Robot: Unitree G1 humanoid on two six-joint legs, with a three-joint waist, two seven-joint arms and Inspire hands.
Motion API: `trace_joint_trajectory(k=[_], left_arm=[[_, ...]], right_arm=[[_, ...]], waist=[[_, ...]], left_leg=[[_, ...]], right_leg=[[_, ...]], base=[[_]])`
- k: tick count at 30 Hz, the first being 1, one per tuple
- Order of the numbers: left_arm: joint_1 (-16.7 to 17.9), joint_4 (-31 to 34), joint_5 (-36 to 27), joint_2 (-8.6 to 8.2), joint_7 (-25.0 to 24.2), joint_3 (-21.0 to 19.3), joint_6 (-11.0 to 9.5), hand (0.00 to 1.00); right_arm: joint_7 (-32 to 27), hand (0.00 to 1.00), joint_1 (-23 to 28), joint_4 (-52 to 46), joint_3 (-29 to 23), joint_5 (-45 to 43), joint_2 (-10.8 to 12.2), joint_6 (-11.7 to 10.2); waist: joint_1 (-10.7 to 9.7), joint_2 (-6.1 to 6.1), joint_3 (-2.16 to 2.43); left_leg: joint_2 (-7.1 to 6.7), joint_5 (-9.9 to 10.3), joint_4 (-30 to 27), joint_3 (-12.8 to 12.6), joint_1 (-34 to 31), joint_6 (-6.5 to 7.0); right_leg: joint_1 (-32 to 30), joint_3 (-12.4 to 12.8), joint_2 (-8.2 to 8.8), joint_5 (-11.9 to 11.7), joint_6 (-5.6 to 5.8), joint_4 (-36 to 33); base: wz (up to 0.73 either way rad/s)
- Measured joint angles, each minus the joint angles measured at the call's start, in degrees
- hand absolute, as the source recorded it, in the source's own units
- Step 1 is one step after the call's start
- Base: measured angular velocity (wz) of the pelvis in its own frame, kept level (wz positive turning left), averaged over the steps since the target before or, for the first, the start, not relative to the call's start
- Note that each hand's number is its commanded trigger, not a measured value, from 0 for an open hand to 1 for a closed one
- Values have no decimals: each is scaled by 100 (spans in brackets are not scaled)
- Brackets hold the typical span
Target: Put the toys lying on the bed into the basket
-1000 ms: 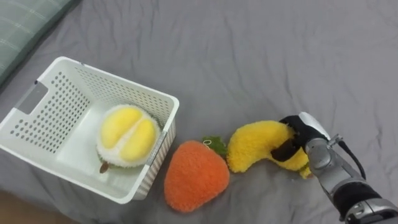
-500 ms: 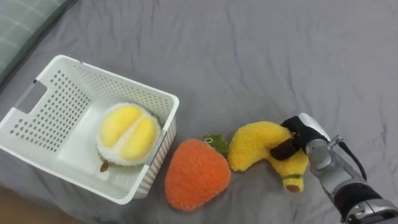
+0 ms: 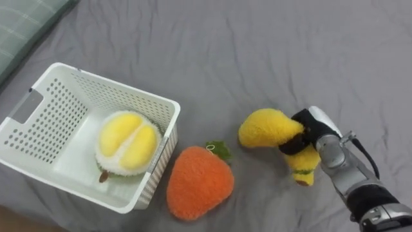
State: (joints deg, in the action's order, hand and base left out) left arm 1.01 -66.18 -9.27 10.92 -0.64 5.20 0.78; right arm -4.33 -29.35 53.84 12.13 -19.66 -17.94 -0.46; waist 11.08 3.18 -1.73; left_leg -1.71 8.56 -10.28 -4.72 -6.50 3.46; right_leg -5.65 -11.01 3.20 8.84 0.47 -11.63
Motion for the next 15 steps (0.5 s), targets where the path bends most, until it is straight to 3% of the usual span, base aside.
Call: trace_joint_trajectory(k=[6, 8, 15], left_arm=[[148, 208, 35, -3, -7, -207, 12, 0], [180, 208, 46, -3, -8, -220, 22, 0], [174, 212, 273, -8, -8, -291, 193, 0]], right_arm=[[20, 100, -17, -1085, -45, -4, -69, 93], [87, 100, -15, -1471, -44, 22, -61, 213], [279, 100, -13, -2589, 16, -10, -8, 430]], waist=[[-86, 82, 40], [-88, 89, 56], [-94, 99, 111]], left_leg=[[3, 3, 89, 2, 279, 0], [5, 5, 95, 14, 359, 0], [4, 5, 139, 13, 549, 0]], right_leg=[[236, -14, -30, 1, 1, 15], [324, -34, -31, 1, 1, 27], [524, -37, -38, -3, -5, 90]], base=[[-1], [0], [0]])
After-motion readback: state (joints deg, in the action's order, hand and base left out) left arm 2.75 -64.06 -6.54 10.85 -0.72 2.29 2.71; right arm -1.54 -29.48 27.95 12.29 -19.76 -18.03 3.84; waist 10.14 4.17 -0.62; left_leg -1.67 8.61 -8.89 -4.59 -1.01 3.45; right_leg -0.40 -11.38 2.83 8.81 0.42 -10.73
